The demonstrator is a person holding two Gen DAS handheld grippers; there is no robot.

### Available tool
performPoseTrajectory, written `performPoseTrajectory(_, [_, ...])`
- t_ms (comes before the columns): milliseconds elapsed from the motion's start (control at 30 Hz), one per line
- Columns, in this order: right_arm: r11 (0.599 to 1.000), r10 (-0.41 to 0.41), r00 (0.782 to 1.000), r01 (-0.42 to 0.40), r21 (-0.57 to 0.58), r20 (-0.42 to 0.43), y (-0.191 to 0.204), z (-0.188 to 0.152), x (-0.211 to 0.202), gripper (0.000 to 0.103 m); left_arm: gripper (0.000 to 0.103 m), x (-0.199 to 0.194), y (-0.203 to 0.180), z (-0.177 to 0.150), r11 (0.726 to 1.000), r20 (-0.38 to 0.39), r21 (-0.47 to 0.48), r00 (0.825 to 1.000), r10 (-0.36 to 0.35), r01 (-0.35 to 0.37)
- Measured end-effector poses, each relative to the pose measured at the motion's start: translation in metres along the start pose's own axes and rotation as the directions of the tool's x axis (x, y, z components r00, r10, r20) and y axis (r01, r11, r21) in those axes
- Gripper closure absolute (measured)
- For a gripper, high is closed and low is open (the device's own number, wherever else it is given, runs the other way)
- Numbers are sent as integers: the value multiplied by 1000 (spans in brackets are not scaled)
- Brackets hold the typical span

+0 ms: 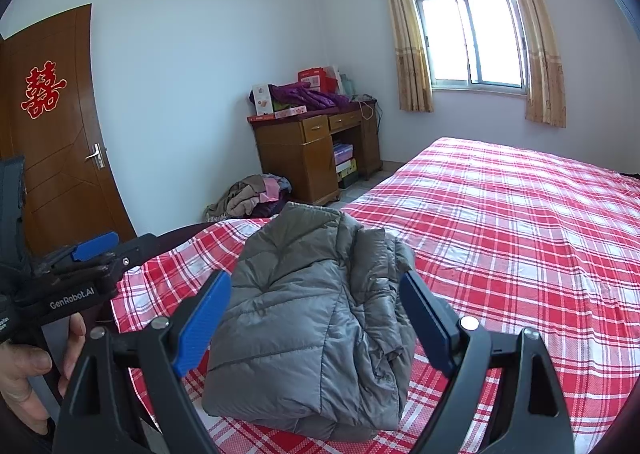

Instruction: Fold large clothes

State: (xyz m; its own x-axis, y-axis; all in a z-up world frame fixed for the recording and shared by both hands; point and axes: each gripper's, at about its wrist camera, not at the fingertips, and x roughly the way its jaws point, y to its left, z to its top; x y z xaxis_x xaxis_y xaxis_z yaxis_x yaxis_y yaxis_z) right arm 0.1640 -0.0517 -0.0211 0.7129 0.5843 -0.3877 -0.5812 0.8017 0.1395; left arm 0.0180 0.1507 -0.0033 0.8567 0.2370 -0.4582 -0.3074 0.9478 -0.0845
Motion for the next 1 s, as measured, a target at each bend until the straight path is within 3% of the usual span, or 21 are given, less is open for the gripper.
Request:
performPoseTrajectory(500, [1000,4,1000,-4,1,7,-2,-1,-3,15,14,7,-3,-1,1000,-41,16,999,9,-8])
performPoseTrajectory(1000, [1000,8,1000,-8,6,-6,-2,-5,-1,15,14,10,-10,-8,997,-25,69,999,27,-25])
